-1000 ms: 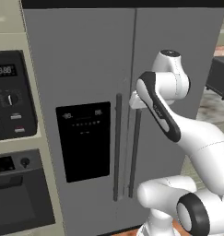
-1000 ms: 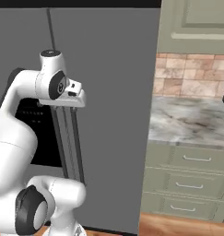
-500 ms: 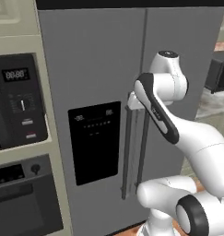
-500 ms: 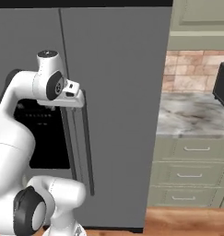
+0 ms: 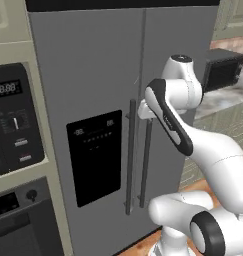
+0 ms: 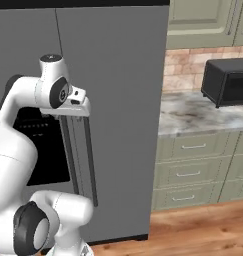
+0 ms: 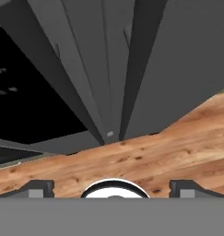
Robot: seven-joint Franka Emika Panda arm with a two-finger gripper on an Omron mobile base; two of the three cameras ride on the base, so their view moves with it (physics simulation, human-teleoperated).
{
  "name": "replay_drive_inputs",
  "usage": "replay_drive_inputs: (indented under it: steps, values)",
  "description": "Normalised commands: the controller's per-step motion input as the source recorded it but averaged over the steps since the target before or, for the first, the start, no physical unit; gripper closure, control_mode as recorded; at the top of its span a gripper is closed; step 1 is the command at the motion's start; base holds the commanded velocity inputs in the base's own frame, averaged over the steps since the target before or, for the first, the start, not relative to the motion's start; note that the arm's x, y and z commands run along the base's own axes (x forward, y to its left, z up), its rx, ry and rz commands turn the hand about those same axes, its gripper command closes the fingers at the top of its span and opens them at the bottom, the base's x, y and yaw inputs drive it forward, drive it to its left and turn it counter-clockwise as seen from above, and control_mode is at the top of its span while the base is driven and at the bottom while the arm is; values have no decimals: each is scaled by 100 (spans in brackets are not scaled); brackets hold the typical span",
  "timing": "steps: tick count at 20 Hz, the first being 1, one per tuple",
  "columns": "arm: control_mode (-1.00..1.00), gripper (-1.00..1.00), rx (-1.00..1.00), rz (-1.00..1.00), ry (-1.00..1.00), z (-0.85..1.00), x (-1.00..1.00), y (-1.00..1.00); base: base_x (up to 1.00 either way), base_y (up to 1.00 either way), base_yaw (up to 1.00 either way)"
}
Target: Open the fridge, remove the pear, broccoli, and shrimp, and place them on any counter.
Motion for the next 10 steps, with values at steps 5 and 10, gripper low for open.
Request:
replay_drive_inputs:
  steps: [5, 10]
  values:
    - [100, -100, 0, 0, 0, 0, 0, 0, -49, 33, -29]
    - [100, -100, 0, 0, 0, 0, 0, 0, -31, 45, -21]
